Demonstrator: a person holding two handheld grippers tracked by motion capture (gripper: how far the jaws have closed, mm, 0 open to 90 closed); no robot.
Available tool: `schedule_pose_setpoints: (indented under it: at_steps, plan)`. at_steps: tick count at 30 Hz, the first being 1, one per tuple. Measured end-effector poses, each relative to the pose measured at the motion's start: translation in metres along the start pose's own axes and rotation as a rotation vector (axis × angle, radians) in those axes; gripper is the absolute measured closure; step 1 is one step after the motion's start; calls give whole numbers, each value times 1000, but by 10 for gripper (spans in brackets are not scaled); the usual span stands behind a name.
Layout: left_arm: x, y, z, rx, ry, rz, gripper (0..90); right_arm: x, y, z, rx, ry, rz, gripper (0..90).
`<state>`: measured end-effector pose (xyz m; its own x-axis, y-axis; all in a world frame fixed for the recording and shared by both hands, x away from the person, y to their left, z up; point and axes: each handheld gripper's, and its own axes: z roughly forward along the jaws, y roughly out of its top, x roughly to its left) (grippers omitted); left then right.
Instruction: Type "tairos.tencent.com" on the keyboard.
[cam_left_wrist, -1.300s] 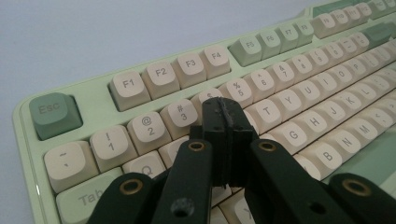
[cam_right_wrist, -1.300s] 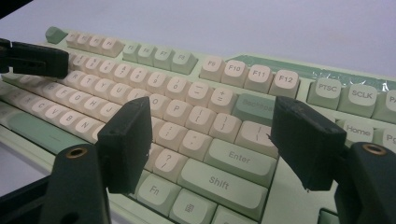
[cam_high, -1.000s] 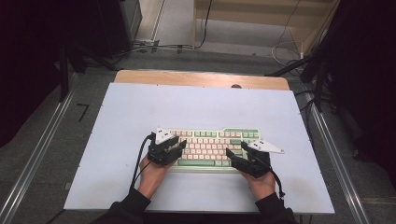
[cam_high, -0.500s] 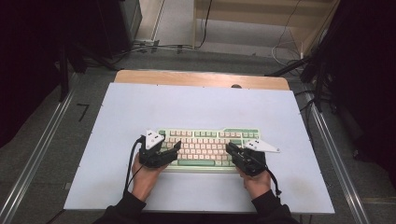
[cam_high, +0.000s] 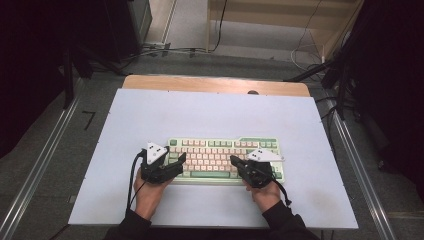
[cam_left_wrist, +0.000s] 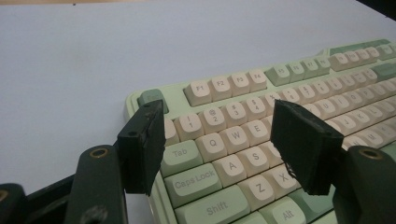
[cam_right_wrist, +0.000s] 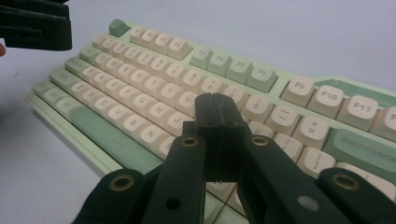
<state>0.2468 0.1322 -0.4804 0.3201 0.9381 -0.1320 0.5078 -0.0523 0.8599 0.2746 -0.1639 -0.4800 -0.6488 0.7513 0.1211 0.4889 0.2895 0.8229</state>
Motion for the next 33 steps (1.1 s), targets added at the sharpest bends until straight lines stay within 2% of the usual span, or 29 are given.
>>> schedule_pose_setpoints:
  at_steps: [11, 20, 33]
  plan:
    - [1, -2, -2, 3, 4, -1, 361, 10, 0, 9, 23, 38, -17, 877]
    - [-1, -1, 1, 3, -3, 0, 362, 15, -2, 14, 33, 51, -14, 877]
    - [-1, -2, 0, 9, -6, 4, 362, 23, -3, 22, 51, 65, -40, 877]
